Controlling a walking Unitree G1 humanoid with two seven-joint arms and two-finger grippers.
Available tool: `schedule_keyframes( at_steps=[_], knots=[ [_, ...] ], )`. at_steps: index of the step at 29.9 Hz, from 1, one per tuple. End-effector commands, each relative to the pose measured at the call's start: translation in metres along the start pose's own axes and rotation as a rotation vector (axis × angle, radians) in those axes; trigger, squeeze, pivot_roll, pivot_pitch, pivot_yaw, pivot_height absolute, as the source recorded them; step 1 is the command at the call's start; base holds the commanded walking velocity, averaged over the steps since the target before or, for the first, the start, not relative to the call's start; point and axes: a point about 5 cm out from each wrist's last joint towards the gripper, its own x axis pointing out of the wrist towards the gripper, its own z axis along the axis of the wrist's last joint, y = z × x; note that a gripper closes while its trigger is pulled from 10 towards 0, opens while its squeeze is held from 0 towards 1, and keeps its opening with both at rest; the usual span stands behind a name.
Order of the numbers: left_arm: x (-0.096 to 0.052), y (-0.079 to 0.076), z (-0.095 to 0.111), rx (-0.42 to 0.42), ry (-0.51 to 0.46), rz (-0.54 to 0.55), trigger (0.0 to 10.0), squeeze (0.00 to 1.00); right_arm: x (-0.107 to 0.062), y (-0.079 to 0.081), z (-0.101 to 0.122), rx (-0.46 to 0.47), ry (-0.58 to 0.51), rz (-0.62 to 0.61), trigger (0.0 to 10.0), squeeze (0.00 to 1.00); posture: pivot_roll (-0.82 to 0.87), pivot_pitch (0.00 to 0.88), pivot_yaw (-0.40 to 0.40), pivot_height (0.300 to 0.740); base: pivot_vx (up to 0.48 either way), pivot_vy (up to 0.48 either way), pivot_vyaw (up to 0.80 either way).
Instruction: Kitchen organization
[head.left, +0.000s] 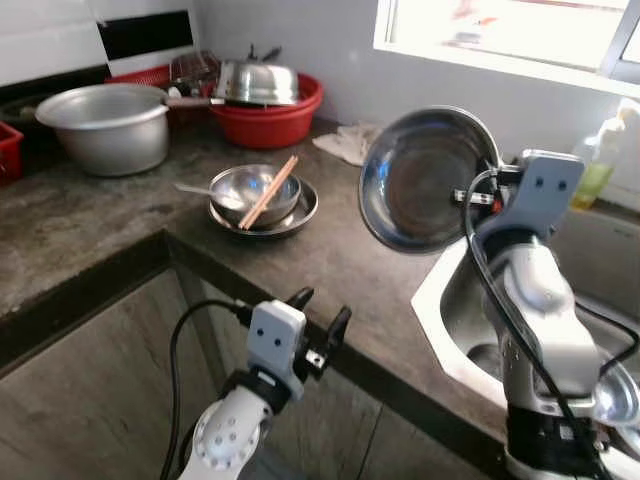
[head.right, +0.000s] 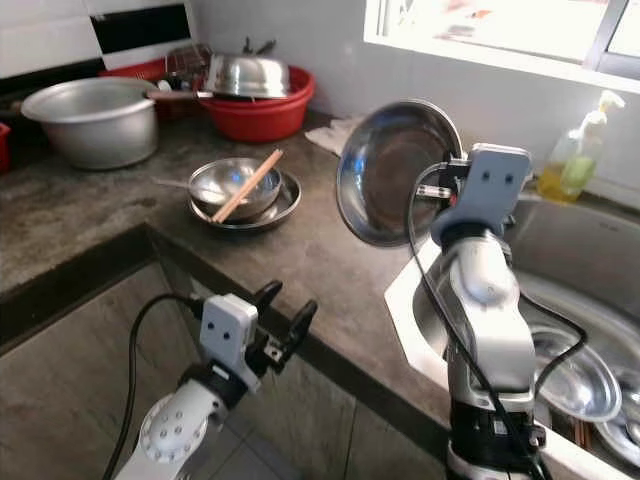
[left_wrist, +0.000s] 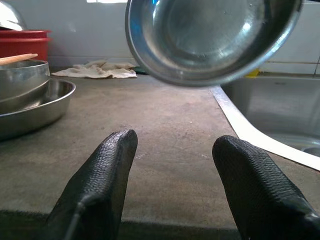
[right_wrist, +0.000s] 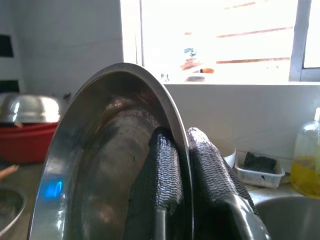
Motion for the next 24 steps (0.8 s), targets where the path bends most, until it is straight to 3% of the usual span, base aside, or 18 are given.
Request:
schedule_keyframes(
  at_steps=[1, 9, 12, 21, 24],
  knots=[
    [0.002, 0.0, 0.002, -0.001, 0.0, -0.003, 10.0, 0.0, -0.002, 0.003, 0.009, -0.023, -0.056, 0.007, 0.0, 0.0, 0.06, 0.0, -0.053, 0.74, 0.0, 0.0, 0.0],
    [0.005, -0.001, -0.001, 0.004, 0.014, -0.015, 10.0, 0.0, -0.015, 0.007, 0.003, -0.077, -0.052, -0.004, 0.0, 0.0, 0.05, 0.0, -0.037, 0.74, 0.0, 0.413, -0.05],
    [0.006, -0.001, 0.0, 0.011, 0.007, -0.016, 10.0, 0.0, -0.017, 0.008, 0.001, -0.084, -0.05, -0.006, 0.0, 0.0, 0.05, 0.0, -0.038, 0.74, 0.0, 0.464, -0.8],
    [0.005, 0.002, 0.001, 0.04, 0.004, -0.018, 10.0, 0.0, -0.017, 0.008, 0.0, -0.088, -0.05, -0.027, 0.0, 0.0, 0.05, 0.0, -0.034, 0.74, 0.0, 0.0, -0.78],
    [0.006, 0.001, 0.001, 0.057, 0.005, -0.024, 10.0, 0.0, -0.017, 0.009, 0.001, -0.092, -0.055, -0.032, 0.0, 0.0, 0.05, 0.0, -0.033, 0.74, 0.0, -0.39, -0.78]
  ],
)
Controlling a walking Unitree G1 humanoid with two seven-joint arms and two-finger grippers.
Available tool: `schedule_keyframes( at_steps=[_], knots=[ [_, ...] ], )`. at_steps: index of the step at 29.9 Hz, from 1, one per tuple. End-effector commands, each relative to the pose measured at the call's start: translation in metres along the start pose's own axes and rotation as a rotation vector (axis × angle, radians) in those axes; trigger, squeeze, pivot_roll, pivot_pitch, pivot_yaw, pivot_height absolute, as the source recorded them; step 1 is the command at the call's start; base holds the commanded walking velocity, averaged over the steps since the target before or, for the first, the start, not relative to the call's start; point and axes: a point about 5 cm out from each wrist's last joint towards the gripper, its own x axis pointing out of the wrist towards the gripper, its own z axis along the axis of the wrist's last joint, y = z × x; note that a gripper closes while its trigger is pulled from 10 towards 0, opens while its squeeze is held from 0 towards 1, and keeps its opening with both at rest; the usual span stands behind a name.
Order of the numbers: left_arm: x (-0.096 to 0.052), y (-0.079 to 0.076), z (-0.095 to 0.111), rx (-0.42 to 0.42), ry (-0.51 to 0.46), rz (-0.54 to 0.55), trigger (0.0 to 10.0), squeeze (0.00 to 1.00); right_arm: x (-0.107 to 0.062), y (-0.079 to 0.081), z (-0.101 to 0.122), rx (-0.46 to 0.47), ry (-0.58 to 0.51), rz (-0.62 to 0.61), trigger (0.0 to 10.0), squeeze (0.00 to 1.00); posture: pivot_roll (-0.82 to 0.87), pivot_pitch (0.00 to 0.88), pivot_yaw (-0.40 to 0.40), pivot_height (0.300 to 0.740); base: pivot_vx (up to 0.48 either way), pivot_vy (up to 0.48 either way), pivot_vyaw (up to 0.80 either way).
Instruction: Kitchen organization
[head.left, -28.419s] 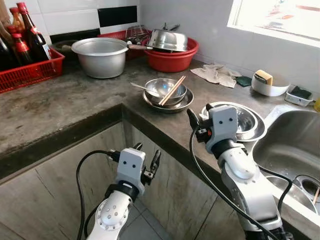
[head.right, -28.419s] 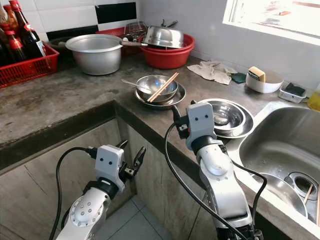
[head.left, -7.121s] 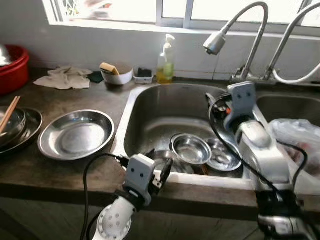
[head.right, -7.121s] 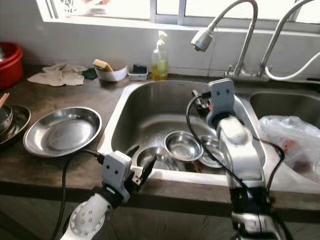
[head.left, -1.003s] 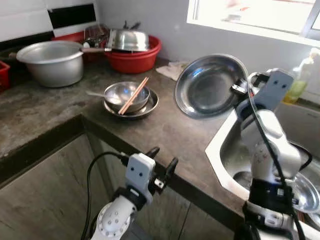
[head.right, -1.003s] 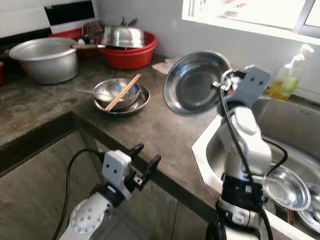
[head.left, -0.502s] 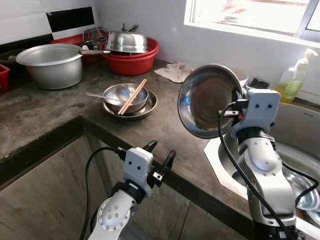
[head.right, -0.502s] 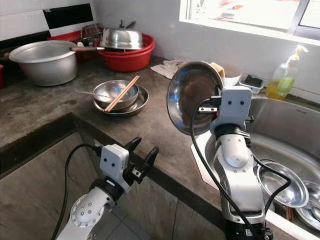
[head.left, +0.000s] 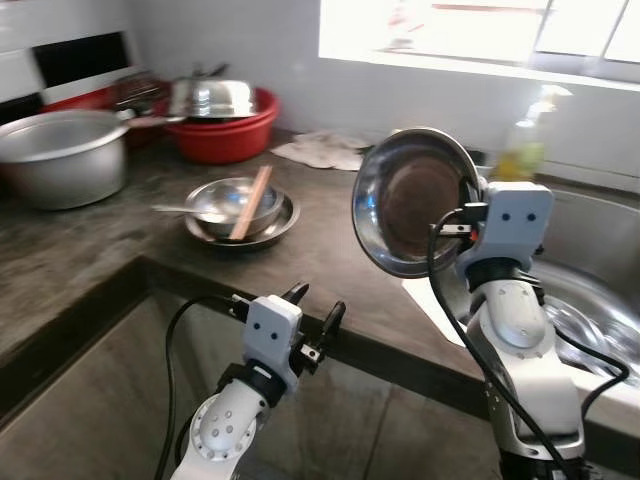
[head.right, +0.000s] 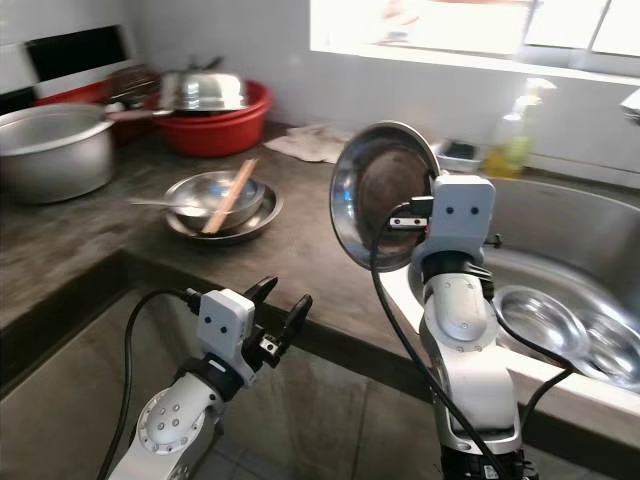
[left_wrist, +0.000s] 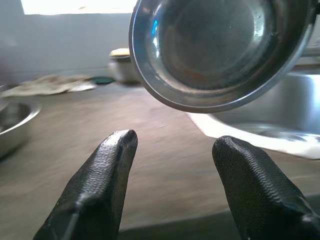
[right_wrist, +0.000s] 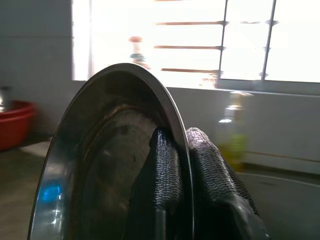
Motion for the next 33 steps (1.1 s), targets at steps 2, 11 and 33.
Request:
schedule_keyframes(
  at_steps=[2, 11, 33],
  knots=[
    [0.002, -0.002, 0.0, 0.02, 0.001, -0.011, 10.0, 0.0, 0.0, 0.0, 0.009, 0.002, -0.05, -0.012, 0.0, 0.0, 0.05, 0.0, -0.028, 0.74, 0.0, -0.42, -0.78],
    [0.003, 0.002, 0.0, 0.012, 0.008, 0.018, 10.0, 0.0, 0.001, 0.003, 0.01, -0.004, -0.05, 0.0, 0.0, 0.0, 0.05, 0.001, -0.029, 0.74, 0.07, -0.075, -0.78],
    [0.002, 0.004, -0.003, 0.049, 0.019, 0.033, 10.0, 0.0, 0.01, 0.015, 0.006, -0.044, -0.015, 0.08, 10.0, 0.0, 0.06, 0.0, -0.038, 0.74, 0.012, -0.123, -0.11]
  ],
)
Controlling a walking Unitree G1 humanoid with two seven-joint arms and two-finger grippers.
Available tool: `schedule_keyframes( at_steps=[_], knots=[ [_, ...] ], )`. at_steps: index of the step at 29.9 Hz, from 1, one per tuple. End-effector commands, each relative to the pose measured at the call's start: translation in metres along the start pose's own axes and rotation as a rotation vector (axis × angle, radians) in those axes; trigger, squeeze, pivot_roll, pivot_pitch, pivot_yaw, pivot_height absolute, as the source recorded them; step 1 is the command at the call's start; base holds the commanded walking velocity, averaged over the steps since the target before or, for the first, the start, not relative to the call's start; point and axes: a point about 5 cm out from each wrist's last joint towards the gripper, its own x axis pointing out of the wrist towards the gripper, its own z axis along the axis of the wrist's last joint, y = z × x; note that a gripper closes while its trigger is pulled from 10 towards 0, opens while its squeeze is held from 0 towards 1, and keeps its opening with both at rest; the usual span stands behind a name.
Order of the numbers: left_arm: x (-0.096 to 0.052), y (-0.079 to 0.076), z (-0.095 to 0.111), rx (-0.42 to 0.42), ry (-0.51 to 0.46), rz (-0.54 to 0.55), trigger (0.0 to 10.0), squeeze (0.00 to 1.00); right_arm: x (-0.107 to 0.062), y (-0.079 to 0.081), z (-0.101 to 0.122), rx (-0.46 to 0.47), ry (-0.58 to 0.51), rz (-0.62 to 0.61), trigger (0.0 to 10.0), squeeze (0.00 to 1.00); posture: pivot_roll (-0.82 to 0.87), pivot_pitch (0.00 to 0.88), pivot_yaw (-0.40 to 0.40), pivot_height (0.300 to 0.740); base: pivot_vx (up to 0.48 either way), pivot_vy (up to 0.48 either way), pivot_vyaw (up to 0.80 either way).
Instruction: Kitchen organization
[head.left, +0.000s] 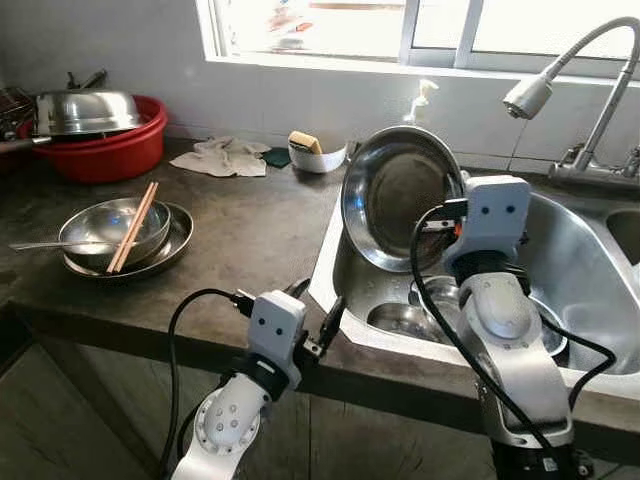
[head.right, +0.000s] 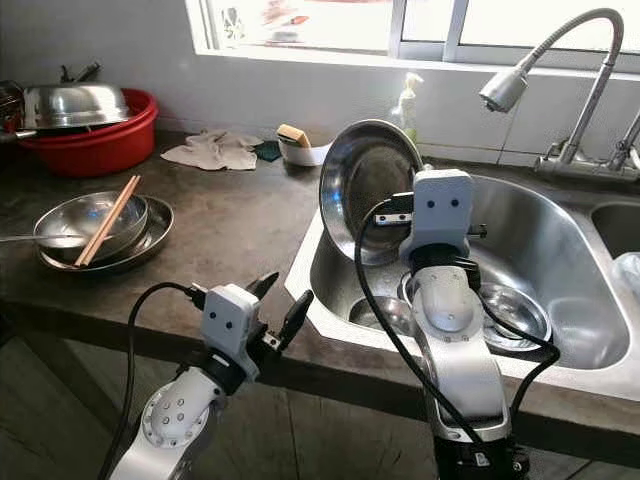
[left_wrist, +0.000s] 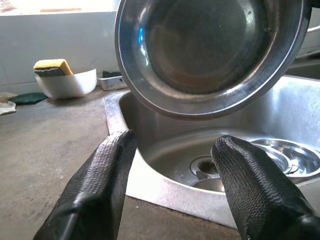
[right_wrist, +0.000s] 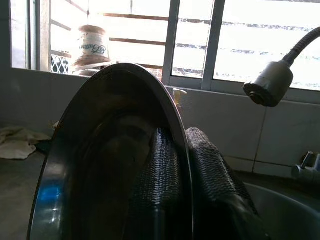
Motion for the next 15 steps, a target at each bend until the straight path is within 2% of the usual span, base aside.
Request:
schedule_keyframes(
  at_steps=[1, 7, 8, 15],
  knots=[
    [-0.001, -0.001, -0.004, 0.015, 0.018, 0.001, 10.0, 0.0, 0.004, -0.003, 0.004, -0.012, -0.011, -0.005, 10.0, 0.0, 0.06, 0.0, -0.038, 0.74, 0.0, -0.42, 0.0],
    [-0.002, -0.001, -0.005, 0.01, 0.012, 0.012, 10.0, 0.0, 0.007, -0.005, 0.003, -0.019, -0.005, 0.008, 10.0, 0.0, 0.06, 0.0, -0.038, 0.74, 0.0, -0.417, 0.0],
    [-0.002, 0.0, -0.007, -0.018, 0.003, 0.025, 10.0, 0.0, 0.009, -0.006, 0.002, -0.018, 0.001, 0.015, 10.0, 0.0, 0.06, 0.0, -0.039, 0.74, 0.0, 0.0, 0.0],
    [-0.002, 0.002, -0.005, -0.003, 0.016, 0.034, 10.0, 0.0, 0.018, -0.009, -0.004, -0.009, 0.088, 0.07, 10.0, 0.0, 0.06, 0.0, -0.04, 0.74, 0.0, 0.0, 0.0]
  ],
)
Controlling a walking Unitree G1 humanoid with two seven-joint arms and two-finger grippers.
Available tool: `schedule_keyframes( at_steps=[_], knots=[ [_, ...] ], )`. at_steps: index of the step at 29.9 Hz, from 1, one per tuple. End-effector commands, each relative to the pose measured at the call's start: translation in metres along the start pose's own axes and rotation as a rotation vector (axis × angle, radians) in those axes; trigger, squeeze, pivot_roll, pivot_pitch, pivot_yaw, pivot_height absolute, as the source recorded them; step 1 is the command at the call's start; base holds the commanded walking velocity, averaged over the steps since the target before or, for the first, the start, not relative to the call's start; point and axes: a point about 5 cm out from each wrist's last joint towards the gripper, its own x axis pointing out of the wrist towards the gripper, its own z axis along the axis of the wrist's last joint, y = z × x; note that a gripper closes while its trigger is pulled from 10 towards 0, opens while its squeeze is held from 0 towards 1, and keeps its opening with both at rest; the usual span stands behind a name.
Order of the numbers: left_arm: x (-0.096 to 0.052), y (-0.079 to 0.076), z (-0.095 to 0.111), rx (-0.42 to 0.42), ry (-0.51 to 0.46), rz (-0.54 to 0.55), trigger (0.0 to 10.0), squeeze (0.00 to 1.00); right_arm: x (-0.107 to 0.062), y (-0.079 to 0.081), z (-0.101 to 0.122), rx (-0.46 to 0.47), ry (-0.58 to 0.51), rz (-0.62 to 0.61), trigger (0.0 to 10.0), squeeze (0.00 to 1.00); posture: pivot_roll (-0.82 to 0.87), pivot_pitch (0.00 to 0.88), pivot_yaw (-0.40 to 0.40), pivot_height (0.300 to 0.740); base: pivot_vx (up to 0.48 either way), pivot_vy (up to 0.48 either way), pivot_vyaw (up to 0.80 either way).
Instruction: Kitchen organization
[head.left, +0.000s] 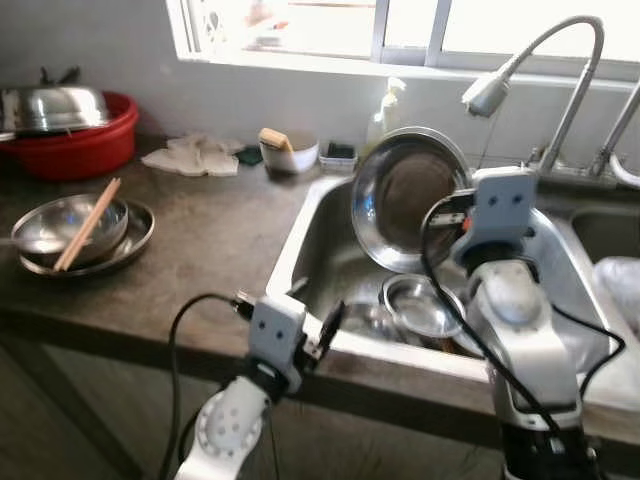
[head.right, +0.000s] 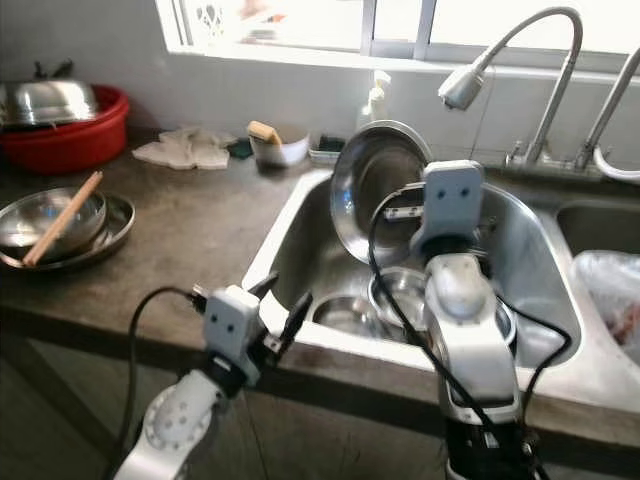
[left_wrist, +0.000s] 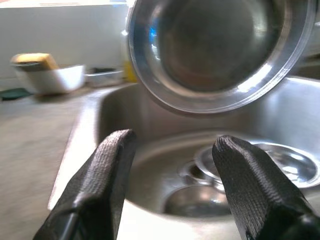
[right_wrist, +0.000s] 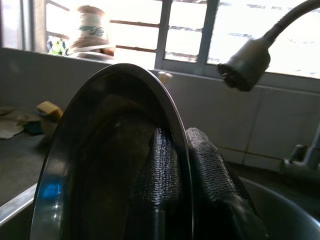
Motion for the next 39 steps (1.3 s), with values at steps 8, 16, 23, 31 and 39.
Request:
schedule_keyframes(
  at_steps=[8, 16, 23, 31, 39],
  knots=[
    [0.002, -0.006, 0.001, -0.006, 0.009, -0.022, 10.0, 0.0, 0.026, -0.019, -0.026, 0.011, 0.26, 0.03, 10.0, 0.0, 0.06, 0.0, -0.046, 0.74, 0.0, 0.0, 0.0],
    [-0.002, -0.008, 0.003, -0.012, 0.012, -0.017, 10.0, 0.0, 0.056, -0.028, -0.052, 0.084, 0.469, 0.077, 10.0, 0.0, 0.08, 0.037, -0.059, 0.74, 0.0, 0.0, 0.0],
    [-0.008, -0.009, 0.007, -0.012, 0.016, -0.01, 10.0, 0.0, 0.066, -0.025, -0.072, 0.125, 0.592, 0.11, 10.0, 0.0, 0.11, 0.072, -0.063, 0.74, 0.0, 0.0, 0.0],
    [-0.01, -0.01, 0.01, -0.011, 0.019, -0.002, 10.0, 0.0, 0.06, -0.017, -0.093, 0.137, 0.706, 0.193, 10.0, 0.49, 0.11, 0.092, -0.072, 0.74, 0.0, 0.0, 0.0],
    [-0.008, -0.012, 0.01, -0.016, 0.023, 0.001, 10.0, 0.0, 0.06, -0.019, -0.096, 0.145, 0.695, 0.203, 10.0, 1.0, 0.11, 0.087, -0.077, 0.74, 0.0, 0.0, 0.0]
  ],
)
